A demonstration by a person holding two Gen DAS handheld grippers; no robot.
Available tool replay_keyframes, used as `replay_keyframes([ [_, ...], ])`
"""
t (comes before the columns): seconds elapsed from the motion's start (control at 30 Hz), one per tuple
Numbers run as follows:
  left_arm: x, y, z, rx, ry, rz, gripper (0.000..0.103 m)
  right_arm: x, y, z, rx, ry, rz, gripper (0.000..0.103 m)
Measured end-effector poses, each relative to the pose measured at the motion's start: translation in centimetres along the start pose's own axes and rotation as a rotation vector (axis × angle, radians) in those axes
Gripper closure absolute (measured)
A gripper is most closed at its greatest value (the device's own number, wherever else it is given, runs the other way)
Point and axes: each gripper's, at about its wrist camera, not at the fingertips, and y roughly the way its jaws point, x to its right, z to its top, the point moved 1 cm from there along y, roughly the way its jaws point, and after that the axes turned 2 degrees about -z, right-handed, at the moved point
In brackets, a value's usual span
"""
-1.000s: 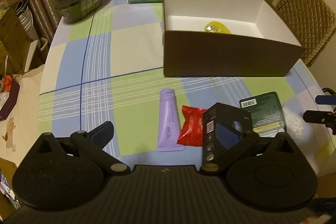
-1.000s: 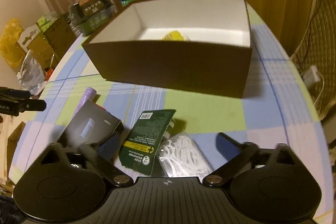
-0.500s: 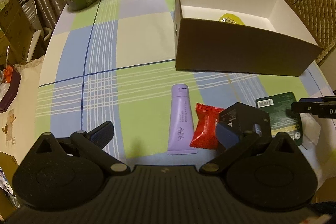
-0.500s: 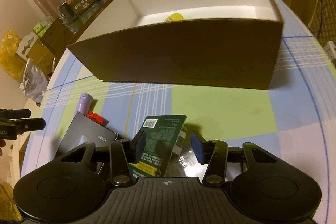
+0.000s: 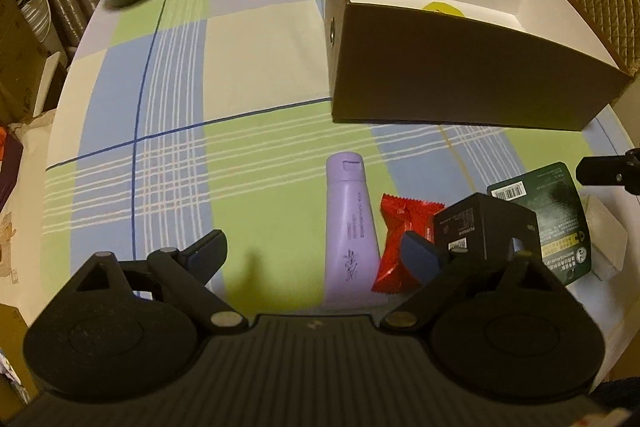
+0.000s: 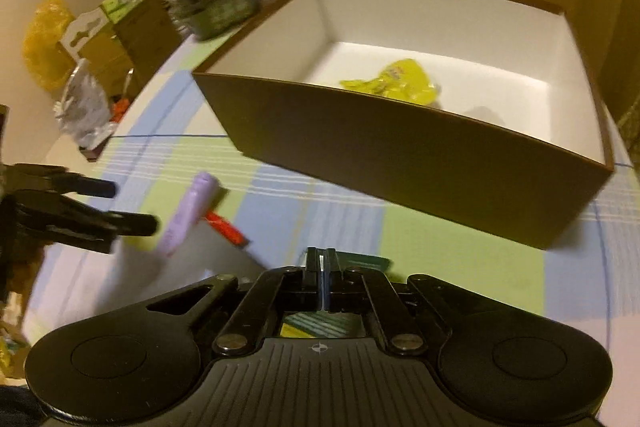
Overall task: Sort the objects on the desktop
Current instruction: 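Grasp the green-labelled jar with the right gripper while the left gripper approaches the purple tube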
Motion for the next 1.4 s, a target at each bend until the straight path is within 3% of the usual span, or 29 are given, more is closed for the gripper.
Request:
replay_keyframes([
  [0.1,-0.2,0.1,0.2,0.006,-0.006,-0.013,0.012,0.8,0.1,0.0,0.013,0.052,-0.036,0.097],
  [0.13,-0.4,0.2,0.2,0.006,-0.009,-0.017,0.012,1.5,0.1,-0.1,0.011,0.084,-0.041,0.081],
  [0.17,-0.5,0.2,0.1,0.004,-0.01,-0.018,0.012,2.0,0.1,-0.3,0.011,0.112,-0.038,0.054],
  [0.2,-0.6,0.3,0.1,0.002,-0.01,-0.017,0.012,2.5,0.1,-0.5,0.01,0.144,-0.033,0.045],
  [0.23,-0.8,0.4,0.0,-0.003,-0.01,-0.014,0.012,3.0,0.1,-0.7,0.012,0.17,-0.03,0.044],
  [0.33,-1.2,0.7,-0.2,-0.013,-0.018,-0.014,0.012,3.8,1.0,-1.3,-0.018,0.217,0.016,0.046],
  [0.4,-1.3,0.8,-0.2,-0.016,-0.018,-0.015,0.012,3.9,1.9,-1.6,-0.041,0.243,0.059,0.054],
  [0.5,-1.4,0.7,-0.2,-0.013,-0.014,-0.019,0.012,3.9,2.7,-1.9,-0.07,0.261,0.069,0.073],
  [0.53,-1.4,0.6,-0.3,-0.01,-0.015,-0.022,0.012,3.8,2.7,-1.9,-0.071,0.252,0.07,0.086],
  [0.57,-1.5,0.5,-0.4,-0.009,-0.015,-0.023,0.012,3.7,2.5,-1.8,-0.07,0.247,0.075,0.093],
  [0.83,-1.8,0.6,-0.8,-0.008,-0.017,-0.028,0.012,1.1,0.6,-0.8,-0.029,0.186,0.133,0.093],
  [1.0,-2.0,0.4,-0.8,0.003,-0.021,-0.036,0.012,-1.7,1.1,-0.8,-0.055,0.074,0.091,0.093],
  [1.2,-2.3,0.2,-1.2,0.009,-0.03,-0.035,0.012,-3.3,3.1,-1.1,-0.094,0.044,0.055,0.093],
  [1.27,-2.5,0.1,-1.4,0.01,-0.034,-0.036,0.012,-3.3,3.8,-1.1,-0.099,0.038,0.032,0.101],
  [1.4,-2.8,0.0,-1.8,0.009,-0.04,-0.039,0.012,-3.9,3.8,-1.0,-0.078,0.003,0.004,0.103],
])
